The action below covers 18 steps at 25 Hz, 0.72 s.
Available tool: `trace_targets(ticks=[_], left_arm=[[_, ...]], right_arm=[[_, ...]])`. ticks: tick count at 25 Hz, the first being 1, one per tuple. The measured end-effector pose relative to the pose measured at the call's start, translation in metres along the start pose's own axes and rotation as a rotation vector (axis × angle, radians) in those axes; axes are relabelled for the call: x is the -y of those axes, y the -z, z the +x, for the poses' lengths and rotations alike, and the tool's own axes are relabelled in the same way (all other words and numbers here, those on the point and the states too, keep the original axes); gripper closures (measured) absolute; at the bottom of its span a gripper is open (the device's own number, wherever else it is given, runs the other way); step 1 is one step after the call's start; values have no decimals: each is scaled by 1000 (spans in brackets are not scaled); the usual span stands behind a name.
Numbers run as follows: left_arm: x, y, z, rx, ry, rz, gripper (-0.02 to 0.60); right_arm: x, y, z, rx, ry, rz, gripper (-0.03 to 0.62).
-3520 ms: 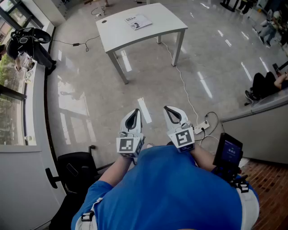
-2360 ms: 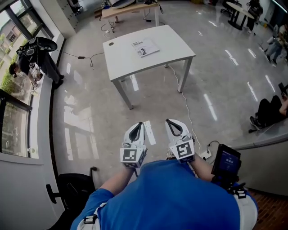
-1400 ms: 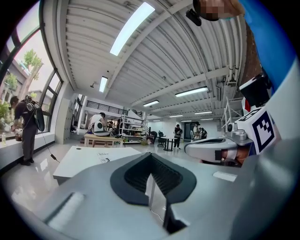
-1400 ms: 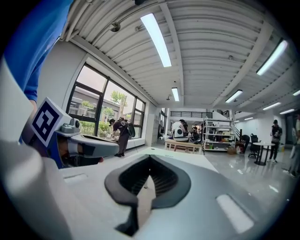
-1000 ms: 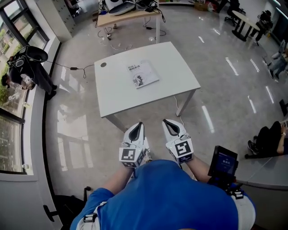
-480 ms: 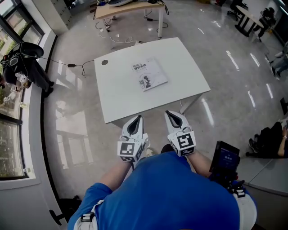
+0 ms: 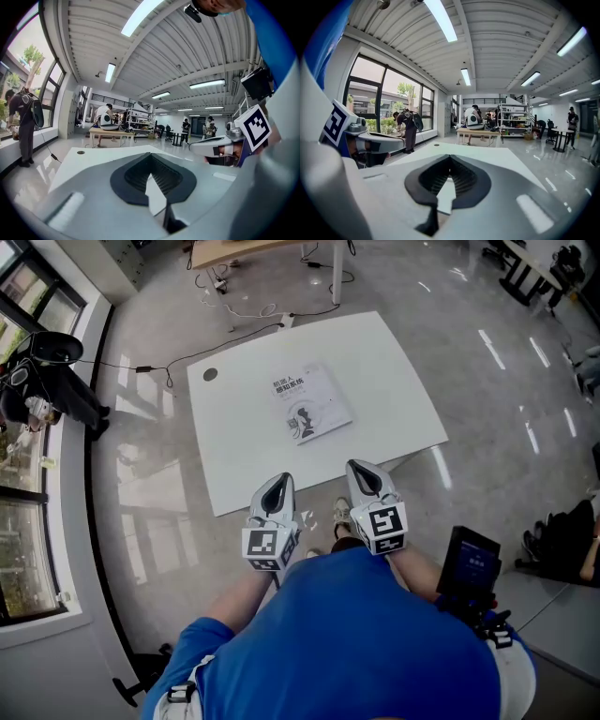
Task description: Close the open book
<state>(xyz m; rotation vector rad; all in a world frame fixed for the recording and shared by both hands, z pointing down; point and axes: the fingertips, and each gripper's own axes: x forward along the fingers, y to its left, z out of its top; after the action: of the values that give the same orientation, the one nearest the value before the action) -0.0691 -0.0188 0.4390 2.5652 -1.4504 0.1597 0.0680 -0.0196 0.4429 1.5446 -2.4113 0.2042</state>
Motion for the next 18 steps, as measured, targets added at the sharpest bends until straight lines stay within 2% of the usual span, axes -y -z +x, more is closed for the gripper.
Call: trace_targets(ticks=[10,18], left_arm=[[-22,7,114,-83,-56,23,575],[-38,12,161,-125,-141,7,575]], right_arm=[[85,16,92,-72,-30,83,591],[118,37,137,-145,-82,119,591]])
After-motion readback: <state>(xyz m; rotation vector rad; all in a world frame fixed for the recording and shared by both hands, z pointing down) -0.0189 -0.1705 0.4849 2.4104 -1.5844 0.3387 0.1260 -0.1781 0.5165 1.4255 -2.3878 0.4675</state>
